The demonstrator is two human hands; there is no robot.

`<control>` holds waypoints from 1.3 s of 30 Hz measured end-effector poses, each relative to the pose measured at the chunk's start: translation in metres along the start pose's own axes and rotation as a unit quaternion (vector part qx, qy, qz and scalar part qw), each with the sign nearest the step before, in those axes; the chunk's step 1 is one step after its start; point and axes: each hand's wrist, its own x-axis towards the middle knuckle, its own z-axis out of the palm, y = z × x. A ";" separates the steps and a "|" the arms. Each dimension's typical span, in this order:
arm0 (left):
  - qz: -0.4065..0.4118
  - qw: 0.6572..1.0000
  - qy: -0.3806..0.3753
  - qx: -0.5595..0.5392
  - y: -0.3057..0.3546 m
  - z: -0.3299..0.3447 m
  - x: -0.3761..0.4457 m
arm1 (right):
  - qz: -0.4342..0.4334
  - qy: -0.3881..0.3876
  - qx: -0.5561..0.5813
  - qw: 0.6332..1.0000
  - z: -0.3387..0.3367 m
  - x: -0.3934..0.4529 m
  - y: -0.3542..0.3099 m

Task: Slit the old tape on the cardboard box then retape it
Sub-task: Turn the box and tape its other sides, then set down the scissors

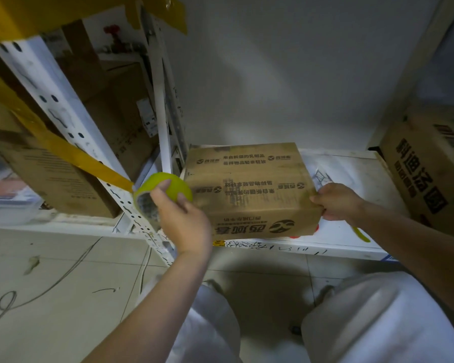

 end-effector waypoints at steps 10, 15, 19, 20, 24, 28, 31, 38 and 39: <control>-0.150 0.977 -0.123 -0.088 0.000 0.029 -0.065 | 0.036 -0.011 0.006 0.999 0.004 -0.003 -0.004; -0.194 0.971 -0.125 -0.064 -0.005 0.042 -0.057 | -0.015 0.032 -0.100 0.994 0.009 -0.008 -0.010; -0.182 0.972 -0.137 -0.055 -0.004 0.048 -0.022 | -0.036 -0.010 -0.098 0.994 0.020 -0.024 -0.024; -0.179 0.972 -0.146 -0.052 -0.005 0.051 -0.011 | -0.042 -0.031 -0.080 0.995 0.024 -0.031 -0.028; -0.155 0.968 -0.194 -0.047 -0.012 0.061 0.027 | -0.063 -0.174 -0.025 0.982 0.054 -0.056 -0.046; -0.167 0.966 -0.191 -0.046 -0.014 0.065 0.042 | -0.101 -0.172 -0.035 0.979 0.074 -0.050 -0.055; -0.184 0.965 -0.180 -0.050 -0.021 0.065 0.049 | -0.080 -0.024 0.047 0.995 0.063 -0.025 -0.048; -0.195 0.967 -0.154 -0.050 -0.031 0.072 0.058 | -0.095 -0.030 0.033 0.994 0.057 -0.002 -0.029; -0.197 0.967 -0.153 -0.050 -0.032 0.073 0.061 | -0.102 -0.039 0.037 0.993 0.059 -0.001 -0.029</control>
